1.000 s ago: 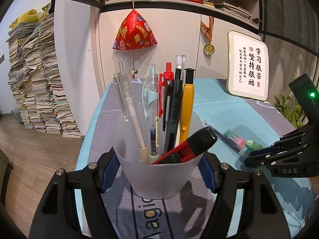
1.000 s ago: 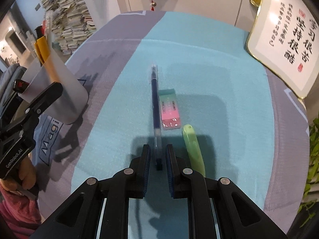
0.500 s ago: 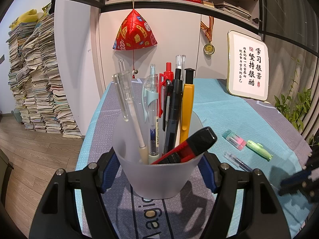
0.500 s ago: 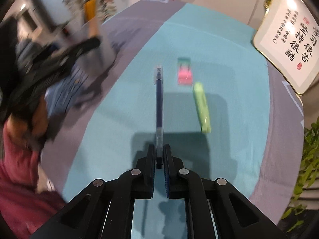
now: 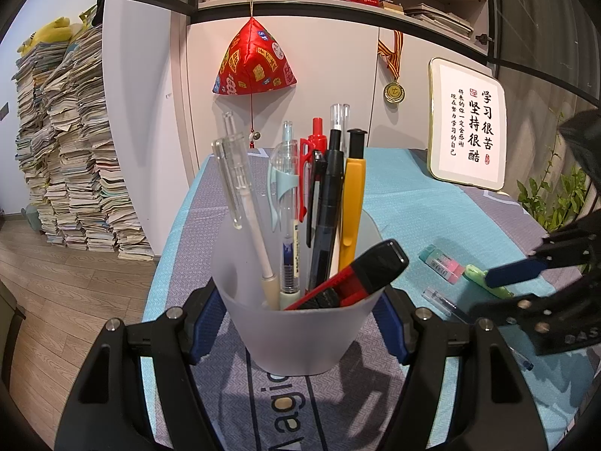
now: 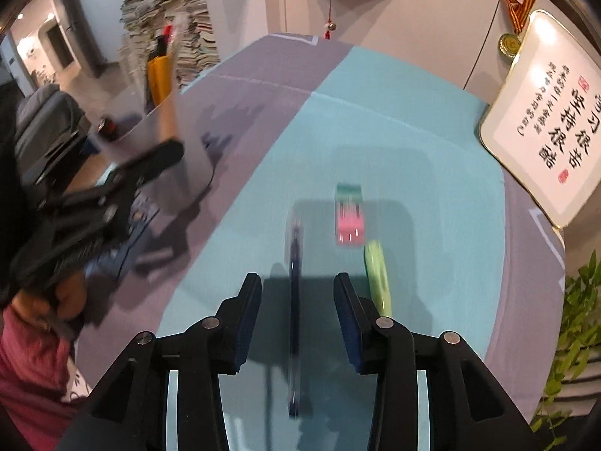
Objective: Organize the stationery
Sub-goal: 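Move the right tool to the blue pen and grasp it, then carry the blue pen over the cup and release it inside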
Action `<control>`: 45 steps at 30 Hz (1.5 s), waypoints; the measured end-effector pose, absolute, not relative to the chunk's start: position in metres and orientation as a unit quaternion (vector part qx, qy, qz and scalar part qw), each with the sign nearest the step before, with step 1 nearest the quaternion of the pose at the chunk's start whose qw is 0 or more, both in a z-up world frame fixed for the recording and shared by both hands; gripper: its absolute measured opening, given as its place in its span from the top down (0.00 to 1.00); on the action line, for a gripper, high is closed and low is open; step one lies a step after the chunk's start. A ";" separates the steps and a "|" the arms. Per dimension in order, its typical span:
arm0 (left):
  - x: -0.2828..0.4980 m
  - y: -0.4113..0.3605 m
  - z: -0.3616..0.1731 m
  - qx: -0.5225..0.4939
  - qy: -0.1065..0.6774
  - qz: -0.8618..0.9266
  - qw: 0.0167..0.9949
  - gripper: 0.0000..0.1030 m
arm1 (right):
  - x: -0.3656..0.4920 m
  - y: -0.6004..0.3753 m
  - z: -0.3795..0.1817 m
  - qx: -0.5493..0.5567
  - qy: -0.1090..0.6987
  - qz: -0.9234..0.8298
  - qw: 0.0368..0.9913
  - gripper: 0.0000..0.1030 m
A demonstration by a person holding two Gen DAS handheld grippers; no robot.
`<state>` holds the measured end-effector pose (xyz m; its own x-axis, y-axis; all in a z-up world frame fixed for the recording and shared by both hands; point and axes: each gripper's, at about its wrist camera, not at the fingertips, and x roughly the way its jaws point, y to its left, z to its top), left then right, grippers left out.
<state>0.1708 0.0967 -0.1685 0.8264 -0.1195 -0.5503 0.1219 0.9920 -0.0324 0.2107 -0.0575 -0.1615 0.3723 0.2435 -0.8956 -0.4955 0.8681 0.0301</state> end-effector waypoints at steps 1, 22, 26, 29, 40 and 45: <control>0.171 0.097 -0.169 0.002 0.288 -0.063 0.956 0.32 | 0.214 -0.056 -0.163 -0.121 0.515 0.225 0.818 0.61; 0.171 0.096 -0.168 0.001 0.289 -0.064 0.955 0.32 | 0.242 -0.026 -0.190 -0.118 0.535 0.217 0.808 0.87; 0.171 0.095 -0.169 0.001 0.288 -0.064 0.955 0.32 | 0.228 -0.036 -0.166 -0.097 0.514 0.226 0.821 0.87; 0.171 0.095 -0.169 0.001 0.288 -0.064 0.955 0.32 | 0.214 -0.044 -0.135 -0.081 0.484 0.234 0.840 0.87; 0.172 0.095 -0.169 0.001 0.288 -0.064 0.955 0.32 | 0.172 -0.053 -0.043 -0.066 0.370 0.252 0.892 0.87; 0.171 0.095 -0.169 0.001 0.288 -0.064 0.955 0.32 | 0.167 -0.039 -0.005 -0.061 0.325 0.271 0.904 0.88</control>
<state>0.1712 0.0952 -0.1689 0.8257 -0.1216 -0.5509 0.1231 0.9918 -0.0345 0.1670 -0.0389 -0.0046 0.6412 0.4511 -0.6208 -0.5301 0.8453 0.0668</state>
